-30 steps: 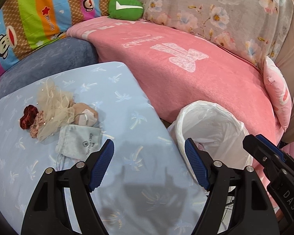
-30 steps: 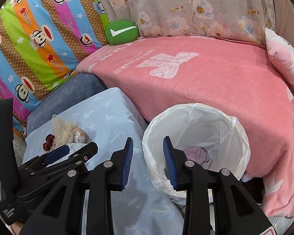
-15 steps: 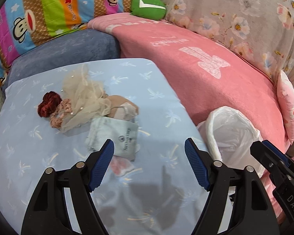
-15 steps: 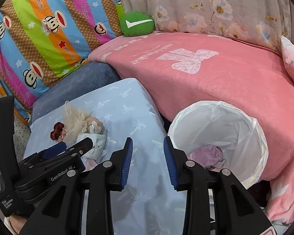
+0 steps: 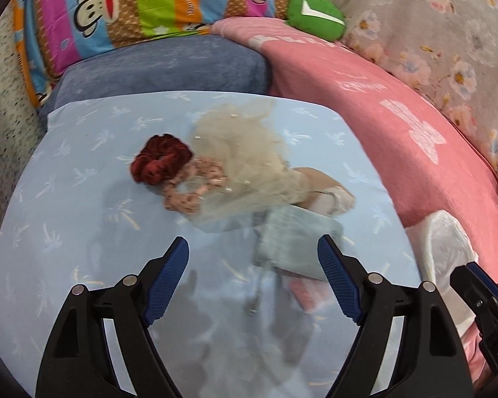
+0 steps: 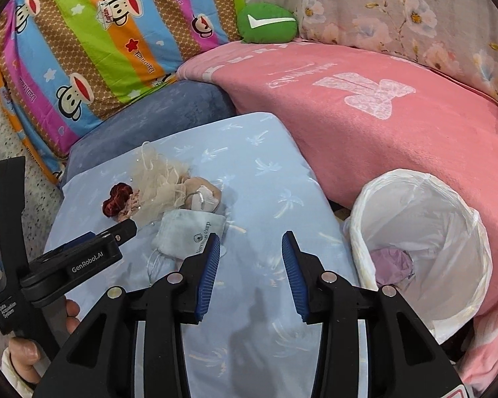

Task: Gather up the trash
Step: 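Return both tools to the pile and grasp the tulle bow with the right tool, then grasp the red velvet scrunchie with the left tool while the right holds the tulle bow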

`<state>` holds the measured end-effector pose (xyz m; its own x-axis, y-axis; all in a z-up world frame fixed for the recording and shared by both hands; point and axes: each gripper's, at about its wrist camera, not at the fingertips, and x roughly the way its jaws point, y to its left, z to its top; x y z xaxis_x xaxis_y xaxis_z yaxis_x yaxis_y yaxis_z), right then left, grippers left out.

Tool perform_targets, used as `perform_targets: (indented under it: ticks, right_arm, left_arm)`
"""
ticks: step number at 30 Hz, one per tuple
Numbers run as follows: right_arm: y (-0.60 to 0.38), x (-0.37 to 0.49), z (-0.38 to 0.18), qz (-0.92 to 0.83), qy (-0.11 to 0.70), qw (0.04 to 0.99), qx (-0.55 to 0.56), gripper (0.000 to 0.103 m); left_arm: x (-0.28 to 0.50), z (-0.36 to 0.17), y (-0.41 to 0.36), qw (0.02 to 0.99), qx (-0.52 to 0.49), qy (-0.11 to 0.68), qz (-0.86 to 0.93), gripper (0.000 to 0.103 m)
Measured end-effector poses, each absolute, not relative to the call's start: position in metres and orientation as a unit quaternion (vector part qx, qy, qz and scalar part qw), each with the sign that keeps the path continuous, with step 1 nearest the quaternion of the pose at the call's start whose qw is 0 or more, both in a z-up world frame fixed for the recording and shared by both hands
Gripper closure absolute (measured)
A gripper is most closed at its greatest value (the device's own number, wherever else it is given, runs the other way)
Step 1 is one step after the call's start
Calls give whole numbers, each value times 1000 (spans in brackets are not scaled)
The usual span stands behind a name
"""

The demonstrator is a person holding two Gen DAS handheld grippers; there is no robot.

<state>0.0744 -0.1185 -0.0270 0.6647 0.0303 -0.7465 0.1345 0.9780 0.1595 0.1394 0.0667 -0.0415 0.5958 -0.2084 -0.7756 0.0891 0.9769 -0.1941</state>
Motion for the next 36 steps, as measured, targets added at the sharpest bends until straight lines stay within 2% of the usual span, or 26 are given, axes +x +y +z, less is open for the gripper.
perform_targets:
  ticks: [16, 21, 32, 34, 36]
  right_arm:
    - [-47, 166, -46, 37, 422, 902, 89, 64]
    - [-31, 199, -55, 51, 423, 900, 96, 59]
    - [-9, 251, -76, 71, 431, 891, 123, 59]
    - [-6, 257, -81, 75, 434, 889, 126, 63]
    - [-4, 259, -86, 79, 440, 885, 127, 86]
  left_arm:
    - [205, -63, 136, 888, -91, 451, -17, 22]
    - [225, -74, 144, 881, -98, 463, -8, 22]
    - [249, -95, 144, 872, -117, 476, -18, 24]
    - [249, -96, 143, 872, -118, 475, -26, 34]
    - [250, -98, 142, 869, -120, 479, -36, 46]
